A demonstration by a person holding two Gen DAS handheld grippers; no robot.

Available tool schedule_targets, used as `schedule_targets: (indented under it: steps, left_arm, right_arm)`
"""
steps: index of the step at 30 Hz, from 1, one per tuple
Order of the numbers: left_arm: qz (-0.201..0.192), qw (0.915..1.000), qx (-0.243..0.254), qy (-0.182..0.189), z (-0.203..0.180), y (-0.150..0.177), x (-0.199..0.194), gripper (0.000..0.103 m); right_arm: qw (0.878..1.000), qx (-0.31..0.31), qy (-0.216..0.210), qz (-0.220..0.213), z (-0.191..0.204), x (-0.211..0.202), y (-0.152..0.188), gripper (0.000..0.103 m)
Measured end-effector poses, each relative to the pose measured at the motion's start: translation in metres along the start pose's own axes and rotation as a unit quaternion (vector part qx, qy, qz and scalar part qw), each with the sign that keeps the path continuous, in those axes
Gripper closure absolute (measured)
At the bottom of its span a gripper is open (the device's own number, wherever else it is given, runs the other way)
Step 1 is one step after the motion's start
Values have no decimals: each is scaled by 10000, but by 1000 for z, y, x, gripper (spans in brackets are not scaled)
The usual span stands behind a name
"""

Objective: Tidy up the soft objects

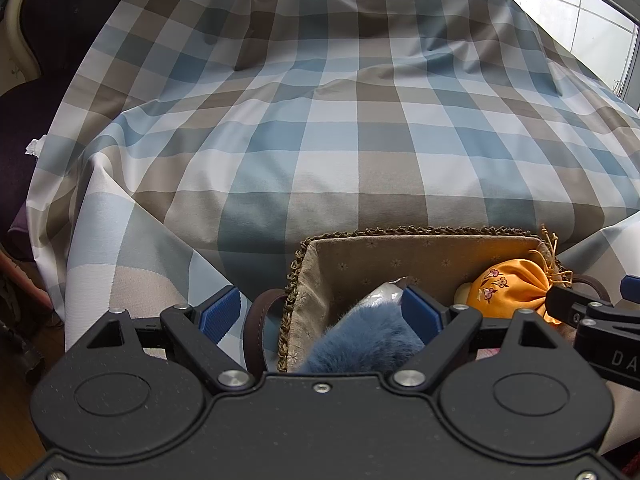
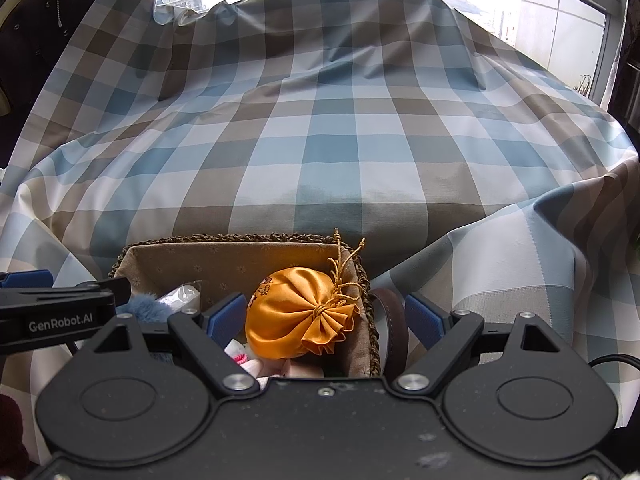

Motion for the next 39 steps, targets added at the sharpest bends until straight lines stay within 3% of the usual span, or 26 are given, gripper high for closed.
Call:
schedule_targets:
  steps: [39]
  left_arm:
    - [24,10000,-21,-29,0,4,1,19]
  right_arm:
    - [9999,106,-43,102,-5,5,7,16]
Point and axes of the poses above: each gripper's, at about its wrist camera, not at the fingertips, and x roughly the way its jaws point, z to its left, y to its underside, the point moved 10 cm from there along x, roughly the way its jaws point, and after that the axes turned 5 degrees about z, right-handed, at the moved point
